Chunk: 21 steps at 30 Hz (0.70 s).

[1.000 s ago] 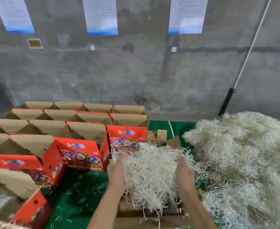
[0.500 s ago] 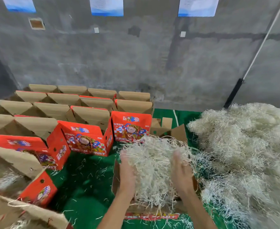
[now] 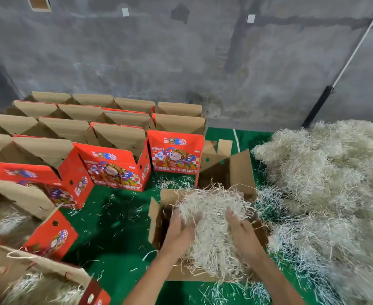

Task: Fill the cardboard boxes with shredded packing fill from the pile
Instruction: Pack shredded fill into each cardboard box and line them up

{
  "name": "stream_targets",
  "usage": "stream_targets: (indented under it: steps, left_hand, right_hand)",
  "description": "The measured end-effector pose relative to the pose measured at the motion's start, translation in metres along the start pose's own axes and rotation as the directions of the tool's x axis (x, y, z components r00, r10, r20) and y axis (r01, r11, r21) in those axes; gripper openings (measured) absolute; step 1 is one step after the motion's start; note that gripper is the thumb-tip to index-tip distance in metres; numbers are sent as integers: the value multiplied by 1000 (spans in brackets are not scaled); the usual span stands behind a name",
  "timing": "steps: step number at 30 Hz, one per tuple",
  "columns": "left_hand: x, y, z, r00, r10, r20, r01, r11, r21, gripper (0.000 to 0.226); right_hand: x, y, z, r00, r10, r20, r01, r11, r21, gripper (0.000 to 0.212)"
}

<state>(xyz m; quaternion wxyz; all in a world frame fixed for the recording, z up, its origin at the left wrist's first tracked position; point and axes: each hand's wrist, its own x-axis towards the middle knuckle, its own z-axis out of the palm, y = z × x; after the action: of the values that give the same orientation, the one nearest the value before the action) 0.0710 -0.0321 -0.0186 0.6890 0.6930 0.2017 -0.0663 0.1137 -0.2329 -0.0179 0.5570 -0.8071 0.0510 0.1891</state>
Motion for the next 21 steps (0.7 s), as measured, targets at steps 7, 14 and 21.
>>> stream_targets:
  steps: [7,14,21]
  left_hand:
    - [25,-2,-10,987,-149,-66,139,982,-126,57]
    - [33,-3,-32,860,-333,-387,133,879,-459,63]
    - [12,-8,-48,966,-247,-78,187,875,-447,62]
  right_hand:
    - [14,-6,-10,992,-19,-127,36,991,129,35]
    - [29,-6,-4,946,54,-320,-12,991,133,31]
    - [18,0,-12,992,111,-66,-116,991,-68,72]
